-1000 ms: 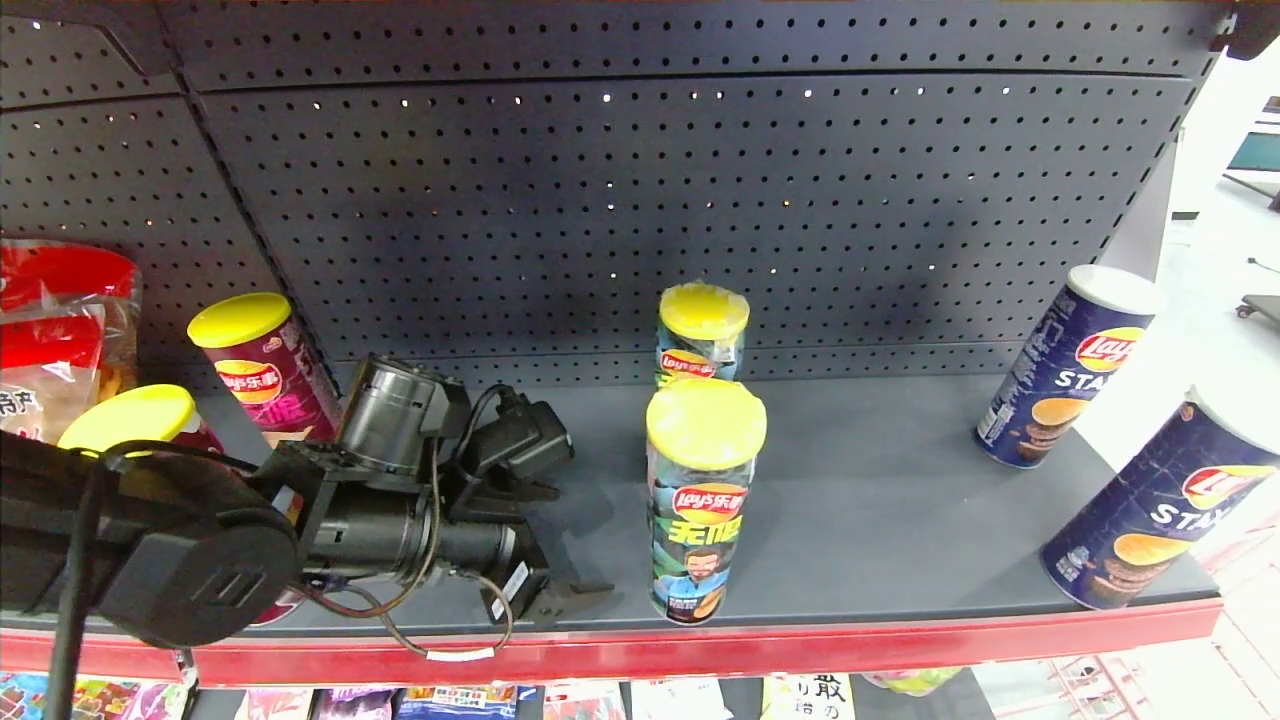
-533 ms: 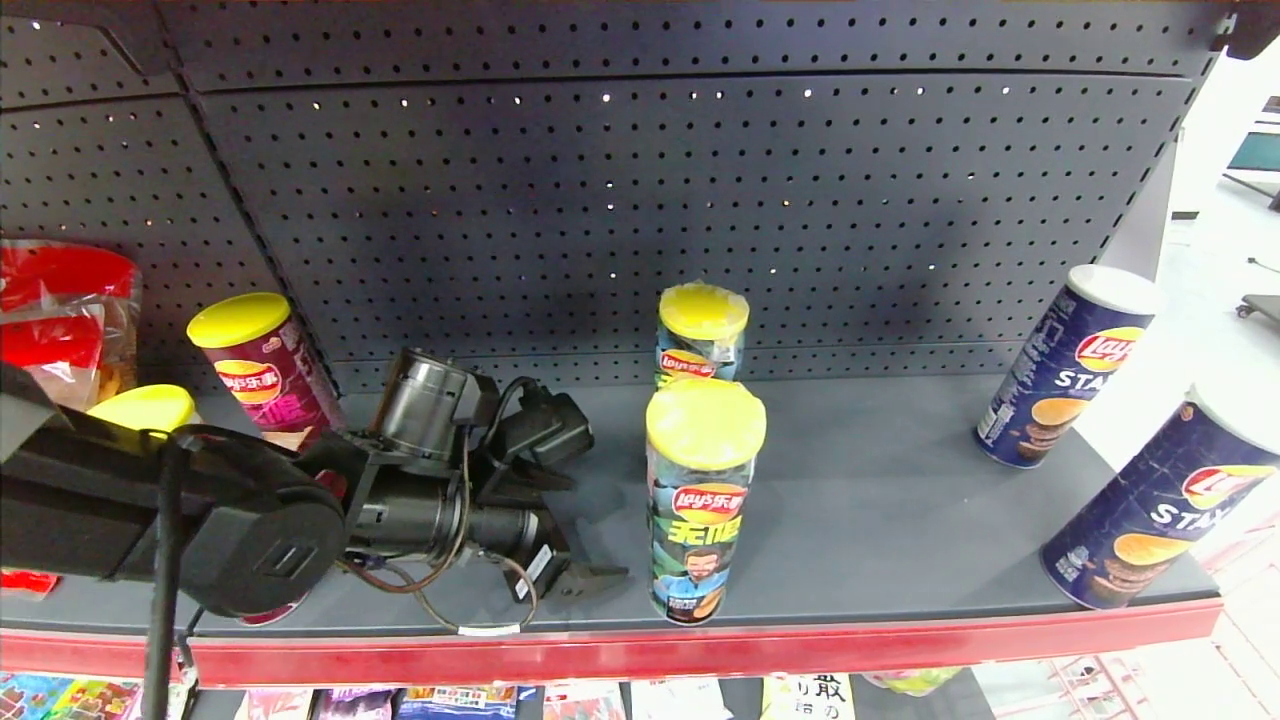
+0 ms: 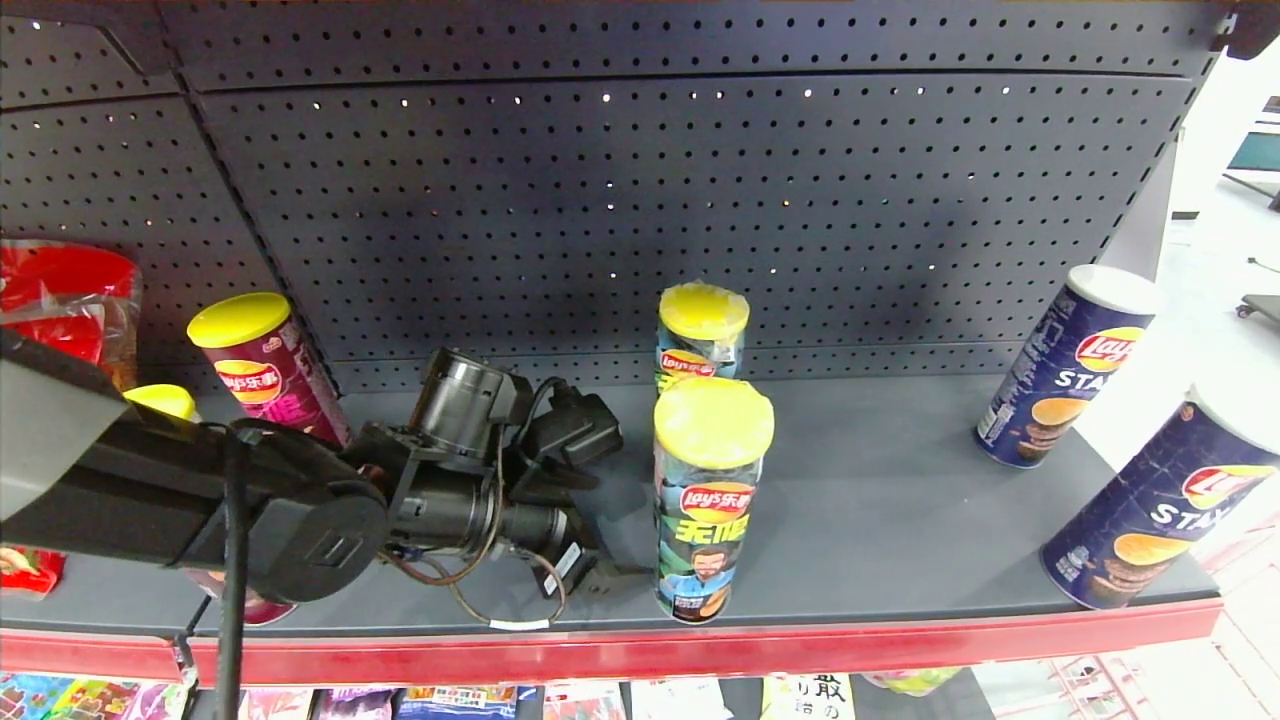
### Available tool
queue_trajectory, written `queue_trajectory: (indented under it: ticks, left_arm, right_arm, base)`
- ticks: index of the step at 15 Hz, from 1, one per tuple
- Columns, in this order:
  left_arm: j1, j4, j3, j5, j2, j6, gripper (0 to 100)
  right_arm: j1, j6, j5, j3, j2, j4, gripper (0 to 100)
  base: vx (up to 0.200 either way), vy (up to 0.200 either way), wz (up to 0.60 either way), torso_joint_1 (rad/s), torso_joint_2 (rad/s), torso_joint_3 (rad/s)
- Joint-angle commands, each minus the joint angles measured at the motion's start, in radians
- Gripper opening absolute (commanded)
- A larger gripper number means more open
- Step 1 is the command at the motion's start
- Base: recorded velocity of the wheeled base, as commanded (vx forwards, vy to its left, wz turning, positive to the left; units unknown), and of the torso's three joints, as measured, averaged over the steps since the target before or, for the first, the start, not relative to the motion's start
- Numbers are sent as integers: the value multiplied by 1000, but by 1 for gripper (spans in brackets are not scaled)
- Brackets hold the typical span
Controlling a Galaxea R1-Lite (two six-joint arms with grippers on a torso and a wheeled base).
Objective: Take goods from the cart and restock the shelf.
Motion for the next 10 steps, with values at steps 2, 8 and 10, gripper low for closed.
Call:
queue_trajectory:
  ticks: [2, 8, 10]
  left_arm:
    - [-1, 0, 0, -1, 4, 0, 100]
    - [81, 9, 93, -6, -200, -26, 100]
    - [93, 15, 169, -12, -354, -34, 100]
  right_arm:
    - [0, 0, 2, 0, 2, -1, 100]
    - [0, 0, 2, 0, 2, 1, 100]
    - [0, 0, 2, 0, 0, -1, 100]
  base:
    - [0, 0, 0, 0, 0, 0]
    - [0, 0, 0, 0, 0, 0]
    - [0, 0, 0, 0, 0, 0]
